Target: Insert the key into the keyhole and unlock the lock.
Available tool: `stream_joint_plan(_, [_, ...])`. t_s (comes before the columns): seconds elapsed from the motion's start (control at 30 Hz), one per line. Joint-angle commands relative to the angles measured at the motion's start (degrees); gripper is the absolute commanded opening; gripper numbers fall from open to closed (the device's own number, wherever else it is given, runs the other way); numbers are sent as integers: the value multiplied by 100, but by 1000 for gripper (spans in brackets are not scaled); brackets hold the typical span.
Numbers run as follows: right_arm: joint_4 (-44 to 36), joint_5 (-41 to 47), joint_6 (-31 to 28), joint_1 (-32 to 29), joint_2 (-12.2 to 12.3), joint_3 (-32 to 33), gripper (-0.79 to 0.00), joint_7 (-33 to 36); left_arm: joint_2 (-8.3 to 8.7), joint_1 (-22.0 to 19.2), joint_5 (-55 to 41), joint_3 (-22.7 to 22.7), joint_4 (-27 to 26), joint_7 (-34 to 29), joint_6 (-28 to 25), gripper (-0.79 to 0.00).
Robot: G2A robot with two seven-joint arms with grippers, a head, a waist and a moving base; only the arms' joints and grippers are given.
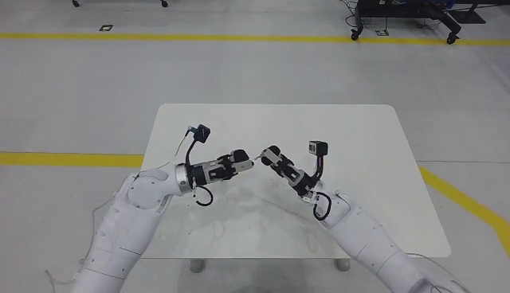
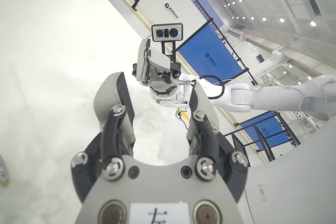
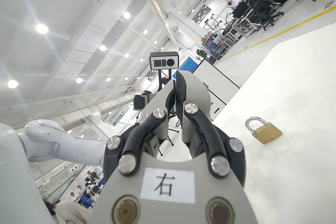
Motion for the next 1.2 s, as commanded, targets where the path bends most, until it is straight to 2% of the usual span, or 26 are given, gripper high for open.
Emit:
stream_joint_plan(0.0, [28, 83, 1, 19, -20, -8, -785, 93, -3, -36, 13, 56, 22, 1, -7, -468])
stream_joint_plan(0.23, [42, 194, 1, 22, -69, 41, -785, 308, -7, -112, 74, 182, 101, 118, 73, -462])
stream_joint_plan(0.47, [30, 160, 1, -34, -96, 105, -785, 513, -22, -193, 124, 321, 190, 266, 164, -563])
stream_joint_plan(0.57, [55, 171, 1, -37, -115, 126, -785, 560, -27, -225, 149, 375, 196, 302, 216, -634])
stream_joint_plan(0.67, [74, 186, 1, -36, -134, 149, -785, 602, -28, -241, 192, 415, 206, 338, 276, -782])
stream_joint_plan(0.97, [128, 165, 1, -54, -182, 241, -785, 661, -12, -264, 287, 429, 234, 471, 339, -785])
stream_joint_plan(1.0, [129, 171, 1, -58, -186, 250, -730, 673, -7, -262, 286, 414, 229, 491, 336, -785])
stream_joint_plan(1.03, [134, 190, 6, -67, -189, 254, -234, 703, -2, -261, 284, 396, 223, 505, 332, -785])
stream_joint_plan(1.07, [139, 197, 16, -69, -189, 255, 0, 718, 5, -260, 279, 373, 220, 508, 334, -785])
stream_joint_plan(1.17, [139, 197, 16, -69, -189, 255, 0, 718, 35, -243, 146, 279, 197, 431, 342, -785])
